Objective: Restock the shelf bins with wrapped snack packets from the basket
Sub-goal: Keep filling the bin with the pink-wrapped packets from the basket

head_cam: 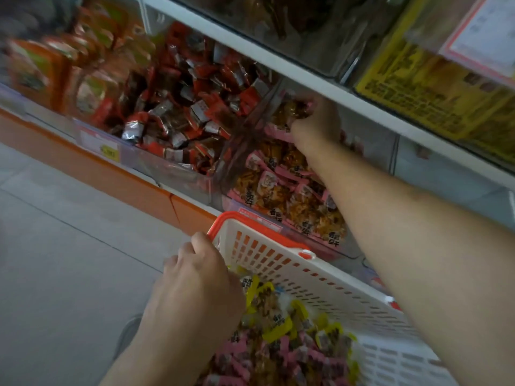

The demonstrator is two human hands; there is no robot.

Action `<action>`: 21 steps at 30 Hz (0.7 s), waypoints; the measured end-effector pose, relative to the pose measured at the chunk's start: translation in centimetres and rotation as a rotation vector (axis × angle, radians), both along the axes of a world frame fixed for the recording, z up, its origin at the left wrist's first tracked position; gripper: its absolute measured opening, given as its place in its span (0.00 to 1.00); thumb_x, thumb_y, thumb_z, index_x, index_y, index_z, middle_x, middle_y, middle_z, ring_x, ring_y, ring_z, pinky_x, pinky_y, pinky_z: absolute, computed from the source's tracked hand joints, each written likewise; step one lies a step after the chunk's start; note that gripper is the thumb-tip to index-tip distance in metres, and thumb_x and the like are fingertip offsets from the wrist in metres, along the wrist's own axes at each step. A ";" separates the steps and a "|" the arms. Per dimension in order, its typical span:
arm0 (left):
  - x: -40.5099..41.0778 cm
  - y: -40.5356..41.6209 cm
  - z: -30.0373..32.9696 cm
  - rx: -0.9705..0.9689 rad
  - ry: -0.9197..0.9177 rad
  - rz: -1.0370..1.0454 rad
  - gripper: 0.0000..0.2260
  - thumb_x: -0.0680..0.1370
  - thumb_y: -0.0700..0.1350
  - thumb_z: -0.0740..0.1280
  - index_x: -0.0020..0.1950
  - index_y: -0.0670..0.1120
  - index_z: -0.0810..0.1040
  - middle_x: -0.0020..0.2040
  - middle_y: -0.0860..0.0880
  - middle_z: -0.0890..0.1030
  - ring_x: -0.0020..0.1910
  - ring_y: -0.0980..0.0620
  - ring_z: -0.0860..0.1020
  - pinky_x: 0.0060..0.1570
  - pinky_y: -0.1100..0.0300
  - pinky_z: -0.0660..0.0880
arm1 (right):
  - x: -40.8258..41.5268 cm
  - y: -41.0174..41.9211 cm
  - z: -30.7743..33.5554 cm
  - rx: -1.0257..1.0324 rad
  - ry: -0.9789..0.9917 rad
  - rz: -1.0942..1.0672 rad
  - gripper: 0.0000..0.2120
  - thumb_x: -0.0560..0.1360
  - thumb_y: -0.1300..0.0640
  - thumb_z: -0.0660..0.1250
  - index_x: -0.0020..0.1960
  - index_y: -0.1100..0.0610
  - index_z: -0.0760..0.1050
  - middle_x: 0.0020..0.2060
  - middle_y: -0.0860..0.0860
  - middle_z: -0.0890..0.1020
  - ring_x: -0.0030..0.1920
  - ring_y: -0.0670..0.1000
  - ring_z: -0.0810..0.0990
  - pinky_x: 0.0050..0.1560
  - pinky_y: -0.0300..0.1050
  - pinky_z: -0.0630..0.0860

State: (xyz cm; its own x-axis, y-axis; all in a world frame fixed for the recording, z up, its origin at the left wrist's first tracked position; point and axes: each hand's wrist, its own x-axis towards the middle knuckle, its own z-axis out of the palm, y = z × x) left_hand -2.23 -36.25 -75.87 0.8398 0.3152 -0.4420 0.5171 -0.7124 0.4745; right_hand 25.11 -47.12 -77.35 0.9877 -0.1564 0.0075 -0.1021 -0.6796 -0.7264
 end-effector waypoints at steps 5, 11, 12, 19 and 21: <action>0.0 -0.1 0.2 -0.002 -0.039 0.008 0.16 0.81 0.55 0.63 0.55 0.54 0.55 0.52 0.52 0.68 0.56 0.48 0.72 0.55 0.54 0.75 | -0.6 0.1 -0.1 -0.292 -0.079 0.070 0.24 0.80 0.54 0.71 0.75 0.44 0.76 0.76 0.53 0.74 0.77 0.60 0.67 0.78 0.52 0.63; -0.1 -0.3 0.4 0.015 -0.044 -0.018 0.18 0.80 0.57 0.63 0.54 0.55 0.53 0.54 0.52 0.70 0.57 0.49 0.73 0.59 0.54 0.76 | -0.9 0.2 -0.4 -0.338 -0.083 0.150 0.24 0.82 0.54 0.69 0.77 0.44 0.73 0.76 0.54 0.70 0.78 0.61 0.65 0.80 0.55 0.61; 0.0 -0.3 0.4 0.020 -0.039 -0.019 0.18 0.80 0.57 0.63 0.55 0.54 0.53 0.54 0.52 0.70 0.57 0.49 0.73 0.59 0.53 0.77 | -0.9 0.1 -0.5 -0.344 -0.084 0.151 0.25 0.82 0.54 0.69 0.78 0.44 0.73 0.76 0.54 0.70 0.78 0.61 0.65 0.80 0.56 0.61; 0.7 -0.1 0.3 0.022 0.043 -0.015 0.15 0.81 0.54 0.62 0.55 0.52 0.56 0.52 0.51 0.68 0.54 0.49 0.69 0.52 0.55 0.73 | -2.5 -1.2 0.3 -0.257 -0.163 0.157 0.25 0.83 0.49 0.68 0.79 0.50 0.71 0.76 0.55 0.72 0.78 0.60 0.67 0.79 0.58 0.63; 1.0 0.2 0.3 0.010 0.085 0.001 0.13 0.81 0.51 0.62 0.55 0.52 0.58 0.51 0.51 0.69 0.52 0.49 0.71 0.49 0.55 0.74 | -4.3 -1.8 0.9 -0.258 -0.210 0.181 0.24 0.83 0.50 0.68 0.78 0.50 0.72 0.75 0.53 0.72 0.78 0.57 0.67 0.79 0.56 0.62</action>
State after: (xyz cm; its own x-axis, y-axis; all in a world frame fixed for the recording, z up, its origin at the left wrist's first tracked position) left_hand -1.27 -36.09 -75.55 0.7992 0.3209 -0.5083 0.5558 -0.7166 0.4214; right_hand 20.84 -48.90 -76.42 0.9718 0.0542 0.2296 0.1697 -0.8365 -0.5210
